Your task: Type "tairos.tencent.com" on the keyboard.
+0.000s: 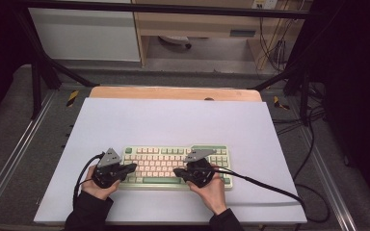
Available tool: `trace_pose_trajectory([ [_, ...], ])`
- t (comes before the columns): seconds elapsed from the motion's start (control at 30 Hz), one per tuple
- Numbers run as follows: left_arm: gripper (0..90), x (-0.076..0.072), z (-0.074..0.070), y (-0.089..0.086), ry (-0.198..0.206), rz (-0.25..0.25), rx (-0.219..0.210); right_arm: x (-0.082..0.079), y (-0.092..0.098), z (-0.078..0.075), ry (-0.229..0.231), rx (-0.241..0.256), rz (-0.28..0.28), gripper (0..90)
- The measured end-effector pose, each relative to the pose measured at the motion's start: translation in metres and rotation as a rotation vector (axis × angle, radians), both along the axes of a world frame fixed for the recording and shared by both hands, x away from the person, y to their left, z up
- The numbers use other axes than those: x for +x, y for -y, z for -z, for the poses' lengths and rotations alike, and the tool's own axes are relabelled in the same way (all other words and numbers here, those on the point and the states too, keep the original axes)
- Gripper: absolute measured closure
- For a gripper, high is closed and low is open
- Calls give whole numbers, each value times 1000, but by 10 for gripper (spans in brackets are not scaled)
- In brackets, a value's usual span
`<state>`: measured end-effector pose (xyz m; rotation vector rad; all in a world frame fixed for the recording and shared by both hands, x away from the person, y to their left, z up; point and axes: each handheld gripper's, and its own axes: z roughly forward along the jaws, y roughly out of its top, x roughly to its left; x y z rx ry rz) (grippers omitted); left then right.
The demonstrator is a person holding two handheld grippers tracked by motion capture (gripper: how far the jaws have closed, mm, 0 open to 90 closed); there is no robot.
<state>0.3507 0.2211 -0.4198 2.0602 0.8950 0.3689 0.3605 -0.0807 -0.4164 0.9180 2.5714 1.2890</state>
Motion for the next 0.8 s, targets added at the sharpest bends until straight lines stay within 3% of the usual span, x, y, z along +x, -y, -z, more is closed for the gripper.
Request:
trace_pose_trajectory([
  [0.8,896,1,1,0,-2,-1,0,8,-25,14,-17,-6,-18,900],
])
